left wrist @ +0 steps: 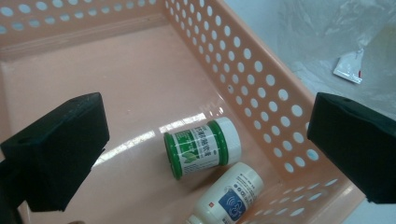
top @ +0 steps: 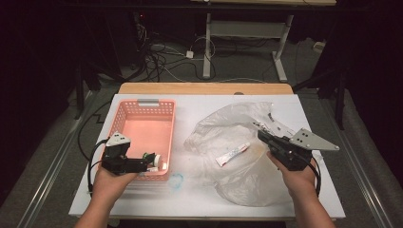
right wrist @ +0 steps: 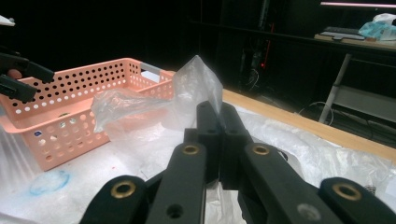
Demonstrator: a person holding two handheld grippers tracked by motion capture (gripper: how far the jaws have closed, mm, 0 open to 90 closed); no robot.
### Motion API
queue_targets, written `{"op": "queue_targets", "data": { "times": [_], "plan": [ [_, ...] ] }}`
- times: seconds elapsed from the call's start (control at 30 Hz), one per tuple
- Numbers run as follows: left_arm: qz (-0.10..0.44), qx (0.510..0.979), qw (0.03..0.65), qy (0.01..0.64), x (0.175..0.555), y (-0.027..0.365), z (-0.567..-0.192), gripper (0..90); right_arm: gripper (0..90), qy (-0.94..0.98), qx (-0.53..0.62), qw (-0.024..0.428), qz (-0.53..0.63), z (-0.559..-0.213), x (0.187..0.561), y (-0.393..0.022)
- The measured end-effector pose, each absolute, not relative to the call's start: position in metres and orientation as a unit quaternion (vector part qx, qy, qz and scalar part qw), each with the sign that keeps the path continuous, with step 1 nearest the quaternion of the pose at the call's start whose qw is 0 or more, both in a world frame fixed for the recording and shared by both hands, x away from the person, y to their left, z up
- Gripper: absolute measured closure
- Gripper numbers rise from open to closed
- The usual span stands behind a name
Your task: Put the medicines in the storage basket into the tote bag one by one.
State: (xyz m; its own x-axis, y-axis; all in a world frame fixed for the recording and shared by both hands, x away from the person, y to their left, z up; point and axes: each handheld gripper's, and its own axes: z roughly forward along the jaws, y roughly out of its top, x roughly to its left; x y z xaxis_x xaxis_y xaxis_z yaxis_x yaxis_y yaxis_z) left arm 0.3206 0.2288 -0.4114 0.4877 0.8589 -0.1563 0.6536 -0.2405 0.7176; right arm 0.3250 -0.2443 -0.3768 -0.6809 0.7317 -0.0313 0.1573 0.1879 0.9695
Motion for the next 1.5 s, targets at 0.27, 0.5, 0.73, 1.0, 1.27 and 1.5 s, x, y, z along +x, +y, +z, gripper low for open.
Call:
{"op": "queue_targets", "data": {
  "times": [0.27,0.5,0.73,1.0,1.27,1.5],
  "plan": [
    [0.106,0.792,0.329,0.504,0.349,0.224,-0.41,0.0,90.0,0.726,0.305,0.259,0.56,-0.376,0.325,-0.245],
    [0.066,0.801,0.286,0.521,0.367,0.222,-0.416,0.0,90.0,0.727,0.309,0.257,0.557,-0.378,0.325,-0.245],
    [0.003,0.814,0.223,0.536,0.384,0.218,-0.423,5.9,90.0,0.73,0.31,0.255,0.552,-0.38,0.326,-0.243],
    [-0.035,0.84,0.138,0.524,0.393,0.201,-0.434,14.7,90.0,0.73,0.312,0.255,0.553,-0.381,0.326,-0.243],
    [-0.056,0.843,0.12,0.522,0.397,0.198,-0.437,26.5,90.0,0.73,0.313,0.255,0.551,-0.382,0.327,-0.243],
    [-0.06,0.842,0.12,0.523,0.398,0.198,-0.438,34.1,90.0,0.731,0.313,0.256,0.549,-0.383,0.327,-0.243]
  ]
}}
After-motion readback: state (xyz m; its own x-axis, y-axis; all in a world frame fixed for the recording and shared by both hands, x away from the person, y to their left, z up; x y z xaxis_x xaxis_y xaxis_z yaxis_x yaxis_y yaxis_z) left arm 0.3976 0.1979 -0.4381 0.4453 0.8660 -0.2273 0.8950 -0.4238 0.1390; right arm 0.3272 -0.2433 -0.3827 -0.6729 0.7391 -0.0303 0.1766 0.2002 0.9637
